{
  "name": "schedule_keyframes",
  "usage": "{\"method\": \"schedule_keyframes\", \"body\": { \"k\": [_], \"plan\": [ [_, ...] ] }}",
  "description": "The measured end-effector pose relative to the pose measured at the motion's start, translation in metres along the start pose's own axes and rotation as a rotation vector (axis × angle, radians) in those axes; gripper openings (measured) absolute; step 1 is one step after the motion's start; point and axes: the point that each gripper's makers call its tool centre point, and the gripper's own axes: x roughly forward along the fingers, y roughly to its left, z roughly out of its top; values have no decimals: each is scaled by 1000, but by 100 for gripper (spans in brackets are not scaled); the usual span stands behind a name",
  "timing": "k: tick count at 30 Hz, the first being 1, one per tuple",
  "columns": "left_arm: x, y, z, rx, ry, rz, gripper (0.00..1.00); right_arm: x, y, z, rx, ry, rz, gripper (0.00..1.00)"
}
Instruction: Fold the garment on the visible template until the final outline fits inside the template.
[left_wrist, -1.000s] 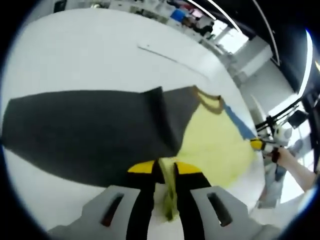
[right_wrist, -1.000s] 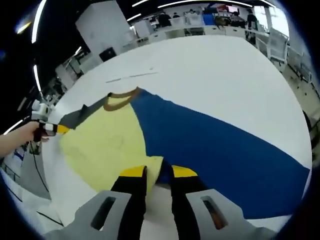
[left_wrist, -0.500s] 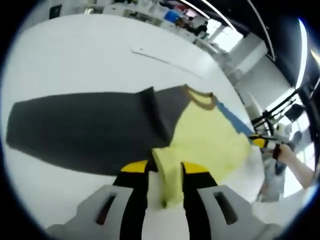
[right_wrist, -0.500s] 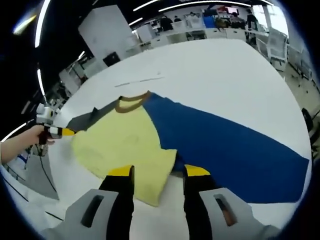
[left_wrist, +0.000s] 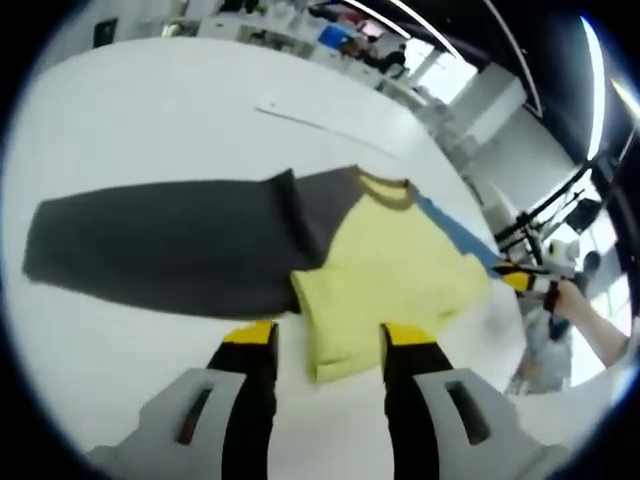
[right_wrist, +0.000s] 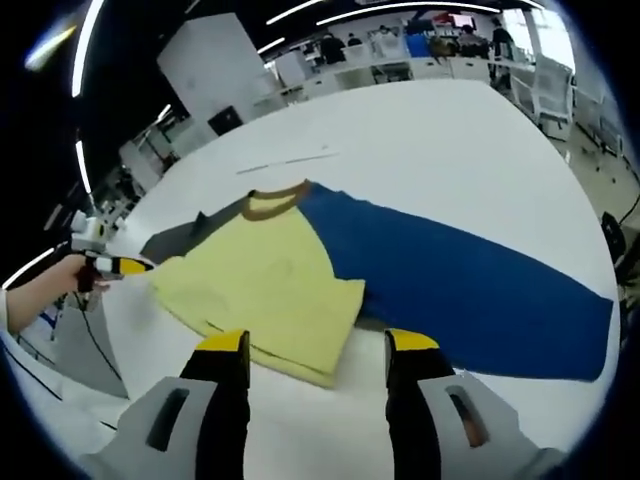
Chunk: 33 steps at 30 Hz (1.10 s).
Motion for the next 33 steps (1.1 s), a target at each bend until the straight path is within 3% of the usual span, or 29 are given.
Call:
{"method": "schedule_keyframes", "body": {
  "k": [23,33],
  "plan": [
    [-39,-30,-26,27,-25,-36,61,-44,36,-20,-3,-4,90,79],
    [-56,-50,-41,37,-23,-60,70,-68,44,-23,11,-26,101,84]
  ]
}}
